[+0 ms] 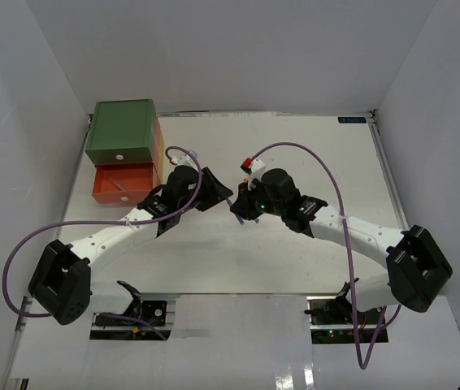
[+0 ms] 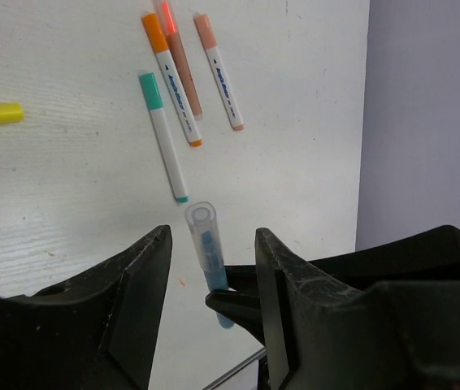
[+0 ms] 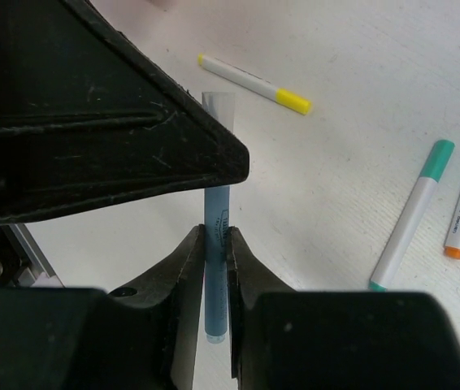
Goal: Sort the stationery into containers
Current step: Place the pen in the drawer.
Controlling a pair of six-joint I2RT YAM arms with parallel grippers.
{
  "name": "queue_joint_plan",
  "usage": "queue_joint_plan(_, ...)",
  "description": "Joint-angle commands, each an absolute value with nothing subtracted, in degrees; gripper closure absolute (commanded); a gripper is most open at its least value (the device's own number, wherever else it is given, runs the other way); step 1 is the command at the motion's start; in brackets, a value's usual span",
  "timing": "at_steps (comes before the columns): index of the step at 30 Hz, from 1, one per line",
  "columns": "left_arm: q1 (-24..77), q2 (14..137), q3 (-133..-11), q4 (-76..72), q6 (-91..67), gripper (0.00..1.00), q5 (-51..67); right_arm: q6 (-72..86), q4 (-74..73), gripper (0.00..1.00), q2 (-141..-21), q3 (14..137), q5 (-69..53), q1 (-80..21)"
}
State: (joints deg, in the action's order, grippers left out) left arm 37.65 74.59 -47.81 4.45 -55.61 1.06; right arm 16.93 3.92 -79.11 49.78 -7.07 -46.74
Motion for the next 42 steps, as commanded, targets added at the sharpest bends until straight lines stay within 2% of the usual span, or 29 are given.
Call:
queue_joint_plan(1,37.9,74.7,-49.2,5.0,-55.9,0.44,-1.4,17.8,8.7,0.81,-77.0,48.8,-7.4,-47.0)
queue_joint_plan(5,38.0,75.9,-49.4,4.6,-56.6,0.46,-0.8,17.9,9.1,0.81,-76.7,48.6,-7.3,-47.0)
queue_joint_plan(9,38.1,76.8,-49.9,3.7,-57.0,0.52,-0.1,18.2,9.8,0.81,-76.1,48.0,-7.3,-46.9)
queue_joint_plan(17,38.5,76.9,-49.8,2.6,-57.6,0.74,-0.1,18.7,10.5,0.78,-76.3,47.5,-7.2,-46.9)
queue_joint_plan(20,38.5,76.5,-49.6,2.1,-57.7,0.83,-0.1,18.7,10.5,0.74,-76.1,47.2,-7.1,-47.0)
queue_joint_plan(21,38.4,76.4,-49.5,2.1,-57.7,0.84,-0.1,18.8,10.5,0.72,-76.0,47.2,-7.0,-47.0)
queue_joint_plan(25,38.5,75.0,-48.7,2.4,-57.2,0.87,-1.0,18.7,8.7,0.54,-75.3,47.5,-5.1,-47.0)
queue_joint_plan(29,37.4,72.4,-48.9,5.1,-55.8,0.89,-4.0,16.9,6.2,0.46,-73.0,47.5,-2.4,-46.8)
queue_joint_plan(33,31.8,68.4,-48.0,7.1,-54.8,0.89,-3.3,14.9,2.9,0.2,-70.3,46.6,-0.4,-46.8)
queue_joint_plan(35,26.7,65.0,-47.2,8.1,-54.5,0.89,-1.6,14.2,2.2,0.18,-68.2,45.8,2.7,-46.8)
queue_joint_plan(36,24.9,63.7,-46.9,8.4,-54.2,0.89,-1.5,14.2,1.8,0.08,-67.4,45.4,3.9,-46.8)
queue_joint_plan(37,21.6,62.5,-46.8,9.0,-53.5,0.89,-1.5,14.1,1.8,0.02,-66.8,44.0,6.0,-46.8)
queue_joint_plan(38,20.1,60.5,-46.9,9.9,-53.0,0.89,-1.4,13.8,1.8,0.02,-65.4,43.3,6.8,-46.8)
queue_joint_plan(39,18.5,59.7,-47.1,10.4,-52.4,0.89,-1.2,13.8,1.8,0.1,-64.8,42.7,7.6,-46.8)
queue_joint_plan(42,12.3,57.8,-48.2,12.7,-49.8,0.89,-0.8,13.0,1.8,0.1,-63.4,41.0,9.4,-46.6)
